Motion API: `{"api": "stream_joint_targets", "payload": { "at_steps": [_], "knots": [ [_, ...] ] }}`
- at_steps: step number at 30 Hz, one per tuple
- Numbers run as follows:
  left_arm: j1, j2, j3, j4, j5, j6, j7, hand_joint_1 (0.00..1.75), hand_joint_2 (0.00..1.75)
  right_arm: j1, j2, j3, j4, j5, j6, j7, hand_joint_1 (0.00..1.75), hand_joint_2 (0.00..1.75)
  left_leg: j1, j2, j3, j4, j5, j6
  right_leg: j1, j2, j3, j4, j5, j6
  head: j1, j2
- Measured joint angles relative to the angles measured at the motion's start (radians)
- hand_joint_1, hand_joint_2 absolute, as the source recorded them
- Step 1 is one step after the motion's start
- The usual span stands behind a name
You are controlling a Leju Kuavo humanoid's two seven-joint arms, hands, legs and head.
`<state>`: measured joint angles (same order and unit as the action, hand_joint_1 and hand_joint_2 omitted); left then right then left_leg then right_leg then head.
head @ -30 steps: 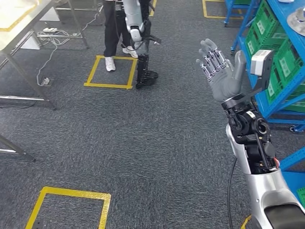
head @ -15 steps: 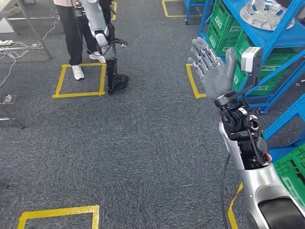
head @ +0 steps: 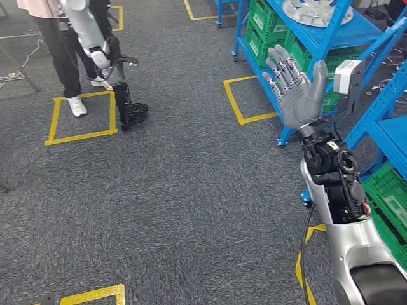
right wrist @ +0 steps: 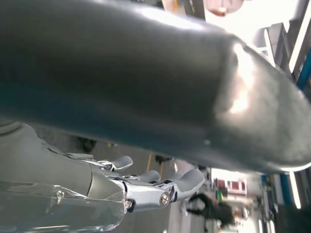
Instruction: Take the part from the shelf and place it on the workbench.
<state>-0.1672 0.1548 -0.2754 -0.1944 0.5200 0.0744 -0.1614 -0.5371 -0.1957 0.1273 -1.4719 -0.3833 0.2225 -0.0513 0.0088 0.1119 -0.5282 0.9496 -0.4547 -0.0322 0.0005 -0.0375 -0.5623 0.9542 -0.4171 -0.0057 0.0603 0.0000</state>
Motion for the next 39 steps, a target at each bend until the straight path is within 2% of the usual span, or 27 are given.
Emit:
{"api": "stream_joint_targets", "payload": {
  "at_steps": [3,5,6,7,8,9,10,11,12,13,14,16,18,19,20,21,22,23,25,27,29,31,33,35,36,37,39],
  "knots": [
    [-0.001,0.000,0.000,0.000,0.000,0.000,0.000,0.00,0.00,-0.001,0.000,0.000,0.001,0.001,-0.001,-0.001,0.00,0.00,0.001,-0.010,0.000,0.004,-0.004,-0.002,-0.001,0.002,0.000,-0.001,0.001,-0.001,-0.001,0.000],
    [-0.002,-0.001,0.000,0.000,0.000,0.000,0.000,0.00,0.00,-0.008,0.000,0.000,0.008,0.011,-0.004,-0.008,0.00,0.00,0.004,-0.046,-0.016,0.038,-0.026,-0.002,-0.001,0.010,-0.001,0.000,0.002,-0.004,-0.006,0.000],
    [-0.001,-0.002,0.000,0.000,-0.001,0.000,0.002,0.00,0.00,-0.015,0.000,0.000,0.024,0.024,-0.008,-0.018,0.00,0.00,0.005,-0.070,-0.057,0.111,-0.046,0.000,0.000,0.033,-0.002,0.000,0.002,-0.007,-0.013,0.000],
    [0.000,-0.003,-0.001,0.000,-0.002,0.000,0.003,0.00,0.00,-0.024,0.000,-0.001,0.045,0.040,-0.012,-0.029,0.00,0.00,0.005,-0.096,-0.085,0.148,-0.046,0.003,0.001,0.060,-0.002,0.001,0.003,-0.010,-0.021,0.000],
    [0.000,-0.003,-0.001,0.000,-0.003,0.000,0.005,0.00,0.00,-0.032,0.000,-0.001,0.065,0.052,-0.015,-0.039,0.00,0.00,0.005,-0.120,-0.098,0.153,-0.028,0.008,0.001,0.088,-0.002,0.003,0.003,-0.012,-0.029,0.000],
    [0.001,-0.003,-0.001,0.000,-0.004,0.000,0.007,0.00,0.00,-0.040,0.000,-0.001,0.085,0.063,-0.017,-0.047,0.00,0.00,0.006,-0.152,-0.101,0.134,-0.005,0.013,0.003,0.118,-0.004,0.005,0.002,-0.012,-0.034,0.000],
    [-0.001,-0.002,-0.001,0.000,-0.005,0.000,0.007,0.00,0.00,-0.048,0.000,-0.002,0.095,0.065,-0.016,-0.050,0.00,0.00,0.009,-0.176,-0.073,0.064,0.024,0.015,0.002,0.134,-0.007,0.008,0.002,-0.009,-0.034,0.000],
    [-0.002,-0.001,-0.002,0.000,-0.005,0.000,0.008,0.00,0.00,-0.054,0.000,-0.003,0.104,0.066,-0.015,-0.053,0.00,0.00,0.011,-0.193,-0.058,0.029,0.033,0.016,0.000,0.147,-0.011,0.009,0.003,-0.004,-0.033,0.000],
    [-0.003,-0.001,-0.002,0.000,-0.006,0.000,0.009,0.00,0.00,-0.059,0.000,-0.004,0.112,0.066,-0.014,-0.055,0.00,0.00,0.011,-0.199,-0.052,0.015,0.030,0.018,-0.002,0.160,-0.016,0.008,0.005,0.002,-0.033,0.000],
    [-0.004,-0.001,-0.002,0.000,-0.007,0.000,0.010,0.00,0.00,-0.064,0.000,-0.006,0.121,0.066,-0.013,-0.057,0.00,0.00,0.010,-0.188,-0.050,0.011,0.030,0.019,-0.005,0.173,-0.019,0.007,0.007,0.009,-0.032,0.000],
    [-0.006,-0.002,-0.003,0.000,-0.006,0.000,0.011,0.00,0.00,-0.068,-0.001,-0.009,0.129,0.067,-0.012,-0.061,0.00,0.00,0.009,-0.176,-0.047,0.008,0.031,0.023,-0.007,0.175,-0.021,0.008,0.006,0.015,-0.032,0.000],
    [-0.010,-0.002,-0.003,0.000,-0.004,0.000,0.010,0.00,0.00,-0.081,-0.002,-0.014,0.147,0.068,-0.011,-0.069,0.00,0.00,0.009,-0.151,-0.039,-0.001,0.033,0.033,-0.005,0.126,-0.044,0.053,-0.022,0.025,-0.025,0.000],
    [-0.012,-0.001,-0.003,0.000,-0.002,-0.001,0.010,0.00,0.00,-0.096,-0.003,-0.015,0.169,0.074,-0.007,-0.080,0.00,0.00,0.006,-0.126,-0.033,-0.004,0.031,0.040,-0.004,0.062,-0.105,0.183,-0.086,0.034,-0.014,0.000],
    [-0.011,-0.001,-0.003,0.000,0.000,-0.001,0.010,0.00,0.00,-0.100,-0.003,-0.014,0.181,0.078,-0.006,-0.085,0.00,0.00,0.004,-0.113,-0.032,-0.004,0.030,0.042,-0.006,0.050,-0.139,0.255,-0.114,0.038,-0.011,0.000],
    [-0.010,0.000,-0.003,0.000,0.001,-0.001,0.010,0.00,0.00,-0.101,-0.003,-0.013,0.192,0.082,-0.004,-0.089,0.00,0.00,0.003,-0.101,-0.032,-0.004,0.029,0.043,-0.008,0.046,-0.163,0.304,-0.127,0.040,-0.008,0.000],
    [-0.009,0.000,-0.003,0.000,0.002,-0.001,0.010,0.00,0.00,-0.103,-0.003,-0.013,0.202,0.083,-0.003,-0.091,0.00,0.00,0.003,-0.088,-0.031,-0.004,0.027,0.043,-0.010,0.043,-0.168,0.313,-0.120,0.041,-0.005,0.000],
    [-0.009,0.000,-0.003,0.000,0.003,-0.001,0.010,0.00,0.00,-0.106,-0.003,-0.013,0.210,0.084,-0.001,-0.093,0.00,0.00,0.002,-0.077,-0.028,-0.004,0.025,0.042,-0.010,0.039,-0.150,0.278,-0.095,0.041,-0.001,0.000],
    [-0.010,0.000,-0.003,0.000,0.003,-0.001,0.010,0.00,0.00,-0.110,-0.003,-0.012,0.217,0.084,0.001,-0.096,0.00,0.00,0.002,-0.065,-0.024,-0.003,0.022,0.040,-0.010,0.028,-0.113,0.207,-0.058,0.038,0.004,0.000],
    [-0.010,0.000,-0.003,0.000,0.004,0.000,0.010,0.00,0.00,-0.124,-0.003,-0.012,0.228,0.084,0.003,-0.099,0.00,0.00,-0.002,-0.046,-0.016,-0.003,0.015,0.033,0.000,-0.020,-0.038,0.063,-0.008,0.030,0.011,0.000],
    [-0.010,0.001,-0.003,0.000,0.004,0.000,0.010,0.00,0.00,-0.134,-0.003,-0.011,0.239,0.084,0.004,-0.101,0.00,0.00,-0.007,-0.025,-0.012,-0.003,0.011,0.026,0.011,-0.042,-0.010,0.008,-0.003,0.017,0.010,0.000],
    [-0.010,0.001,-0.003,0.000,0.006,0.000,0.010,0.00,0.00,-0.137,-0.003,-0.010,0.246,0.084,0.004,-0.101,0.00,0.00,-0.008,-0.006,-0.008,-0.004,0.008,0.019,0.012,-0.019,-0.008,0.003,0.001,0.004,0.006,0.000],
    [-0.012,0.000,-0.003,0.000,0.007,0.000,0.010,0.00,0.00,-0.140,-0.003,-0.010,0.250,0.084,0.004,-0.102,0.00,0.00,-0.004,-0.029,-0.016,0.025,-0.017,0.010,0.008,0.003,-0.004,-0.003,0.006,-0.007,0.001,0.000],
    [-0.013,0.000,-0.003,0.000,0.007,0.000,0.010,0.00,0.00,-0.144,-0.003,-0.010,0.255,0.084,0.005,-0.102,0.00,0.00,0.000,-0.079,-0.071,0.142,-0.079,0.006,0.005,0.024,-0.002,-0.006,0.009,-0.015,-0.010,0.000],
    [-0.008,0.000,-0.003,0.000,0.007,0.002,0.010,0.00,0.00,-0.145,-0.001,-0.009,0.263,0.084,0.005,-0.102,0.00,0.00,0.000,-0.102,-0.148,0.283,-0.126,0.005,0.005,0.050,-0.004,-0.006,0.009,-0.019,-0.022,0.000],
    [-0.005,0.000,-0.003,0.000,0.007,0.003,0.010,0.00,0.00,-0.144,0.000,-0.009,0.267,0.084,0.005,-0.102,0.00,0.00,0.000,-0.105,-0.167,0.308,-0.122,0.005,0.005,0.064,-0.004,-0.005,0.009,-0.020,-0.026,0.000],
    [-0.004,0.000,-0.003,0.000,0.007,0.004,0.010,0.00,0.00,-0.144,0.001,-0.009,0.271,0.084,0.006,-0.102,0.00,0.00,0.000,-0.108,-0.166,0.289,-0.097,0.007,0.006,0.079,-0.003,-0.004,0.009,-0.020,-0.030,0.000],
    [-0.005,0.000,-0.003,0.000,0.007,0.005,0.010,0.00,0.00,-0.144,0.002,-0.008,0.277,0.084,0.006,-0.103,0.00,0.00,0.002,-0.135,-0.111,0.149,-0.016,0.013,0.005,0.107,-0.003,0.000,0.008,-0.018,-0.033,0.000]
  ]
}}
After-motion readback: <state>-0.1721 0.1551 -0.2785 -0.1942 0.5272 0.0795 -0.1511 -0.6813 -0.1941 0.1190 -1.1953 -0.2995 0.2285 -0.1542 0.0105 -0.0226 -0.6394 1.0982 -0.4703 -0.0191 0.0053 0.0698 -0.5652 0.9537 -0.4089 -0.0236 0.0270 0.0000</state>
